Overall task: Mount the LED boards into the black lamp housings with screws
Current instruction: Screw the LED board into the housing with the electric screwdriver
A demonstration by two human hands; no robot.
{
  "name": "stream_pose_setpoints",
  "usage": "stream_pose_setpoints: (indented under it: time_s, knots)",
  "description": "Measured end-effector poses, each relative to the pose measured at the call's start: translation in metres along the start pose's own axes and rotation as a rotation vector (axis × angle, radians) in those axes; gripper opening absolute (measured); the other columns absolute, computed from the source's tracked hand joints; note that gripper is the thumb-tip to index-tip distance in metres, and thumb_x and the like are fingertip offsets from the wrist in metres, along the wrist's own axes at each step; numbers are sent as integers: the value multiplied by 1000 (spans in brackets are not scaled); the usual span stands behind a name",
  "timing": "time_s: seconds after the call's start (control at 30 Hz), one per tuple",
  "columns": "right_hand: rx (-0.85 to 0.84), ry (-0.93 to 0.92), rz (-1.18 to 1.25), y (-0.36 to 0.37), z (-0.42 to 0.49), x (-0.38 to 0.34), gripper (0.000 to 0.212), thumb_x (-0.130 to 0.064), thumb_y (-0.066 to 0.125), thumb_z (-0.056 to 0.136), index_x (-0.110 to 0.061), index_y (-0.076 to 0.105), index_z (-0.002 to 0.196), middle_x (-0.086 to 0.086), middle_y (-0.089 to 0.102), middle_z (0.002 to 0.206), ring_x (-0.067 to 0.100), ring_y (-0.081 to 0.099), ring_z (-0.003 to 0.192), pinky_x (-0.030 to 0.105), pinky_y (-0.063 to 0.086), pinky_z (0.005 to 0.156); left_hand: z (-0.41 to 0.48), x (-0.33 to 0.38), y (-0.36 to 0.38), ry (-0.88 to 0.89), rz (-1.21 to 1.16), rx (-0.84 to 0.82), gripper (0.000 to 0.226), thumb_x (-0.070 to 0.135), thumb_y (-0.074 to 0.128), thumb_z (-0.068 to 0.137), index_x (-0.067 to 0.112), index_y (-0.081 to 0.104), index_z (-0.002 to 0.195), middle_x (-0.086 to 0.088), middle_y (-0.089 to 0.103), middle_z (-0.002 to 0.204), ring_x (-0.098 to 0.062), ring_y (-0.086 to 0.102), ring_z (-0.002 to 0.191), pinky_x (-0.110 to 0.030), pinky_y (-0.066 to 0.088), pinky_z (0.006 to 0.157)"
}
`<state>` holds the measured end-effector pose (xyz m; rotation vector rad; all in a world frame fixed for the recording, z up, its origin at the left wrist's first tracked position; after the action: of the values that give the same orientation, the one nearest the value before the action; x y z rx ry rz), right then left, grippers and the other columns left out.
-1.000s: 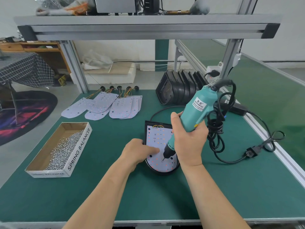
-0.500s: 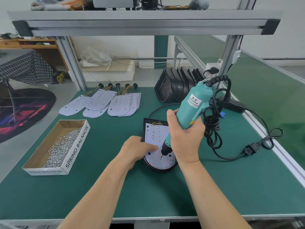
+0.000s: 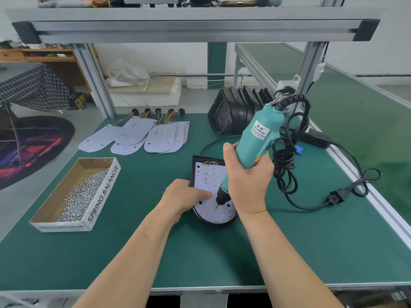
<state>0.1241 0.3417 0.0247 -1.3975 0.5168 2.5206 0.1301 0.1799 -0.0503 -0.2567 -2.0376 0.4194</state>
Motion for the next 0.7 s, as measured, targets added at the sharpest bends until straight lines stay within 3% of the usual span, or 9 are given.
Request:
stream_pose_setpoints:
  time_s: [0.1,0.27,0.4,0.57,0.7]
  knots:
    - [-11,6,12,1,-1,0,28,-21,73,83,-3,53,74,-13,52,59,13,49,54,27,43,57,-1,1,1,6,-8,0,59,37,80,52,3,73,100,-13,76,103,-34,69,105,-47,53,95]
    - [-43,53,38,1,-3,2,33,-18,72,83,-4,46,69,-10,43,56,12,40,51,25,38,53,2,0,2,16,5,9,54,30,84,65,-1,71,107,-16,74,110,-36,68,108,-52,52,100]
    - [-49,50,11,6,-7,0,32,-20,73,81,-13,46,66,-15,45,53,9,42,49,23,39,53,1,3,3,19,-3,-3,70,38,80,53,-1,70,110,-17,73,112,-37,67,109,-53,51,101]
    - [-25,83,45,-2,-2,-1,27,-20,73,84,-7,53,71,-6,52,59,15,49,55,32,46,58,5,-2,1,10,29,8,42,28,84,71,3,73,104,-11,76,104,-31,70,103,-49,53,98]
    - [-9,77,109,0,1,-13,21,-19,73,85,-14,57,72,0,54,60,20,52,55,32,48,60,1,2,-2,14,58,-17,59,39,83,58,2,73,103,-14,75,104,-34,70,103,-46,55,94]
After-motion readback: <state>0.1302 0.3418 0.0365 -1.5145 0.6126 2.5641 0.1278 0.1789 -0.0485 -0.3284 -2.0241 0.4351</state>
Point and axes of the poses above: each hand's wrist, its own z-axis towards the middle knuckle, its own y-axis out of the palm, x = y × z, the point moved 5 cm from there along z, towards the middle knuckle
